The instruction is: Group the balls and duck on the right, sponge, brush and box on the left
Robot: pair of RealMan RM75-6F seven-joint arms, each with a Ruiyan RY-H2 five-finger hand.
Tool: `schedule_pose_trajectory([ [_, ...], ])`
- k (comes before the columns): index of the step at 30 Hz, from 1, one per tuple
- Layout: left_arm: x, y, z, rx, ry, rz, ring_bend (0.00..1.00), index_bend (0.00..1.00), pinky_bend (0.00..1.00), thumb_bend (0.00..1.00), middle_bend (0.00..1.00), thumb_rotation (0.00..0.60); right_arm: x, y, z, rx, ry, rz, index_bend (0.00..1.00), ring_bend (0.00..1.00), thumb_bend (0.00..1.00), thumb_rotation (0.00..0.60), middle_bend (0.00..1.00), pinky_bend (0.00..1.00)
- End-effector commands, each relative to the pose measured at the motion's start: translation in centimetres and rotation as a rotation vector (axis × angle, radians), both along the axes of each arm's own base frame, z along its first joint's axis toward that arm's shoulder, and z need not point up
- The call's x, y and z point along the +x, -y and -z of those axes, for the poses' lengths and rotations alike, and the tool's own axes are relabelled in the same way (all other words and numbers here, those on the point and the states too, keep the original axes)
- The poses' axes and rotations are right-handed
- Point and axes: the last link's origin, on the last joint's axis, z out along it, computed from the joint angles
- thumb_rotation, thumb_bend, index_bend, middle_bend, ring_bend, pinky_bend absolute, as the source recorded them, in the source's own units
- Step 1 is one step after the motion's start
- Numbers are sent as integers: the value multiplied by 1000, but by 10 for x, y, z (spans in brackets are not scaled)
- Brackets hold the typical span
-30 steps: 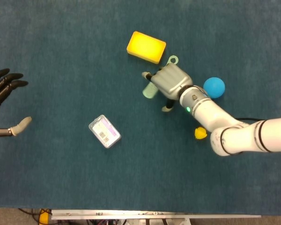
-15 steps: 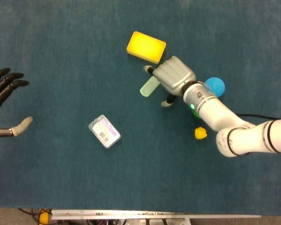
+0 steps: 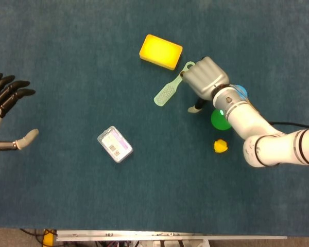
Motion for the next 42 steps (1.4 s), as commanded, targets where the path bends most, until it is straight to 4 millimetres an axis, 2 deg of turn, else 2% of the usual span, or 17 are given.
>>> schedule_pose_trajectory([
  [1,0,0,0,0,1,0,60,187,0,246,146,221,0,-2,5,10,-15,-2,321,512,47,362,677,304],
  [9,-3,0,-2,6,1,-11,59,187,0,246,146,221,8,-5,21,32,-38,-8,321,534,49,362,697,304],
  [18,-7,1,-2,8,5,-19,58,187,0,246,146,222,11,-4,31,25,-55,-5,321,536,49,362,699,304],
  [24,-8,2,-4,15,5,-22,58,187,0,246,146,221,23,-9,41,41,-16,-19,321,536,49,363,699,304],
  [32,-9,3,-7,24,4,-27,55,187,0,246,146,223,41,-24,52,89,53,-53,319,539,49,363,701,304],
  [37,-8,4,-9,33,4,-26,55,187,0,246,146,221,50,-28,46,94,131,-51,300,532,48,362,678,304],
  [42,-7,5,-8,30,5,-25,54,187,0,246,145,221,44,-14,27,24,189,-20,273,475,49,361,575,304],
])
